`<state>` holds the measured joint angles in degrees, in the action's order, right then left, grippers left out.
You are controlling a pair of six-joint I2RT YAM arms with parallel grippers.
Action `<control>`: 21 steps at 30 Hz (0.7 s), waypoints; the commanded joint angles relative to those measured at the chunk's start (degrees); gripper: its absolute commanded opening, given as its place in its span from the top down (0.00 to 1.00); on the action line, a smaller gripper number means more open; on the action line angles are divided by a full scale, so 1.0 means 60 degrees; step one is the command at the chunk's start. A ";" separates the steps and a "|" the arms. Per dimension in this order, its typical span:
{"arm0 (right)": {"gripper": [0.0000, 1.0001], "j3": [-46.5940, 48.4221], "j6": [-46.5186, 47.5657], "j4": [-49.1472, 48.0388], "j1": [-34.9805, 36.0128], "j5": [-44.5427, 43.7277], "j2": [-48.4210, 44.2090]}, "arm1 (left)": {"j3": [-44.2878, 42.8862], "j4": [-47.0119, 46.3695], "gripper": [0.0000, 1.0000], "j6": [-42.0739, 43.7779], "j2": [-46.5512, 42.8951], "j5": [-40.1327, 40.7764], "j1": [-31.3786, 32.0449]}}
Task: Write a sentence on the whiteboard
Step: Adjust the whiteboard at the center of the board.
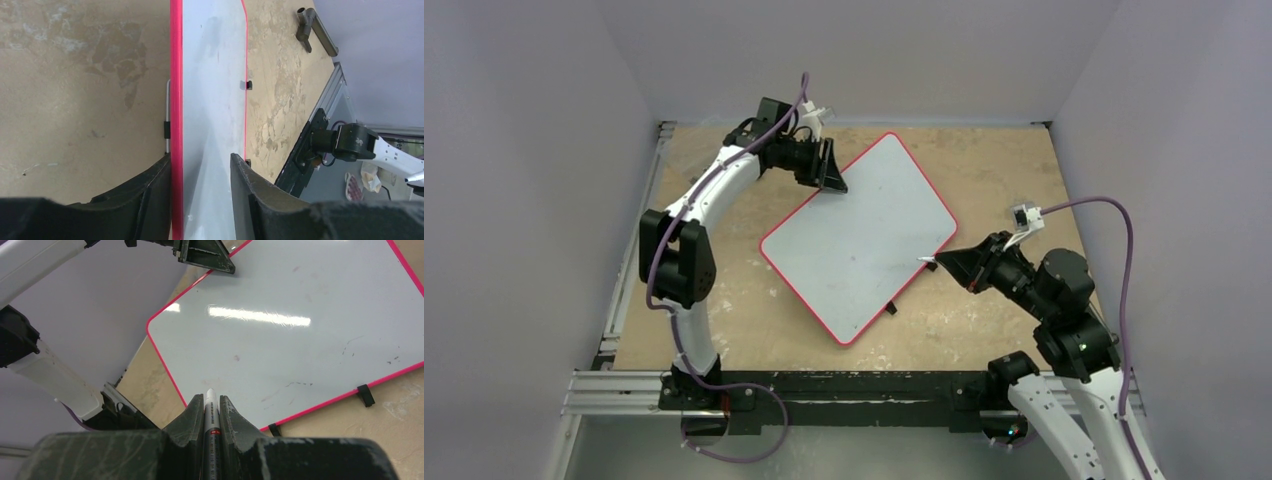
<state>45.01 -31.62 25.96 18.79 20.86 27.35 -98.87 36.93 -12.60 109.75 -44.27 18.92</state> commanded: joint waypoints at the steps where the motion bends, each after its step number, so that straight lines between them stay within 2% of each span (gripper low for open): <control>1: 1.00 0.0169 0.0301 0.0113 -0.0033 0.0045 -0.0173 | -0.0963 0.0473 0.58 0.0159 0.0278 -0.0408 0.0230; 4: 1.00 0.0185 0.0314 0.0183 -0.0026 -0.0003 -0.0244 | -0.0901 0.0483 0.52 0.0227 0.0098 0.0108 0.0231; 6: 1.00 0.0150 0.0321 0.0187 -0.0026 -0.0013 -0.0301 | -0.0556 0.0328 0.43 0.0274 -0.0274 0.0536 0.0185; 7: 1.00 0.0114 0.0293 0.0155 -0.0033 -0.0019 -0.0313 | -0.0440 0.0294 0.35 0.0282 -0.0485 0.0752 0.0141; 9: 1.00 0.0005 0.0243 0.0070 -0.0026 0.0001 -0.0336 | -0.0255 0.0245 0.29 0.0224 -0.0858 0.1047 0.0030; 13: 1.00 -0.0035 0.0184 -0.0090 -0.0034 0.0109 -0.0235 | 0.0244 0.0329 0.27 0.0175 -0.1671 0.1231 -0.0378; 21: 1.00 -0.0113 0.0045 -0.0598 -0.0030 0.0124 0.0104 | 0.2683 -0.0455 0.28 -0.0502 -0.3380 0.1003 -0.1102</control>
<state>44.86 -30.89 26.04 18.79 20.69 26.61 -87.48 37.39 -13.54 93.21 -37.26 12.91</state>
